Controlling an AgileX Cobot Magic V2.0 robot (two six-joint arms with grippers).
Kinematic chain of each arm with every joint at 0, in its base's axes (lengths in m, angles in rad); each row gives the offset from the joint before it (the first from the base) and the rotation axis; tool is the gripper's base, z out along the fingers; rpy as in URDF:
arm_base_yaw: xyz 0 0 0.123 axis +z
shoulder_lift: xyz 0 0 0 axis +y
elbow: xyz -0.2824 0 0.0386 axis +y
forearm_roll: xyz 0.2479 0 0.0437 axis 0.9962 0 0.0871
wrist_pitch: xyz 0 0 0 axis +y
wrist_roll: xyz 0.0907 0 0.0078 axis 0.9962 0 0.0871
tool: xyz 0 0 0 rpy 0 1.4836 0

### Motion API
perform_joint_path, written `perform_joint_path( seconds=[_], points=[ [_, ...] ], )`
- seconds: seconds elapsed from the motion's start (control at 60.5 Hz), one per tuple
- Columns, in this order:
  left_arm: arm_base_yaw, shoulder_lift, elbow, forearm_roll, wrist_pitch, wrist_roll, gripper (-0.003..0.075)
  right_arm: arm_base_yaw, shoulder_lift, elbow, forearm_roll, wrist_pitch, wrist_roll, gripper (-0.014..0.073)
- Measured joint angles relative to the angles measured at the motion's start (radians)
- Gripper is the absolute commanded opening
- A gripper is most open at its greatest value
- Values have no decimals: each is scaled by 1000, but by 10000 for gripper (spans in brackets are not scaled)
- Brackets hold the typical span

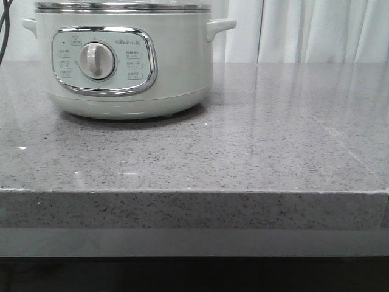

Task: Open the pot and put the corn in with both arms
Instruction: 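Lower the glass lid onto the pot with the left gripper, then release the lid knob and raise the left gripper away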

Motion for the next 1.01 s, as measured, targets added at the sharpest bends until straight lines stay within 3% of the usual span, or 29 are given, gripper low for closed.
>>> perform_joint_path(
  seconds=[0.099, 0.264, 0.611, 1.008],
  points=[
    [0, 0, 0, 0, 0, 0, 292, 0, 0, 0, 0, 0, 0, 444],
    [0, 2, 0, 0, 2, 0, 455, 0, 0, 0, 0, 0, 0, 444],
    [0, -147, -2, 25, 60, 6, 391, 0, 0, 0, 0, 0, 0, 444],
    [0, -475, 18, 32, 393, 64, 363, 0, 0, 0, 0, 0, 0, 444]
  ],
)
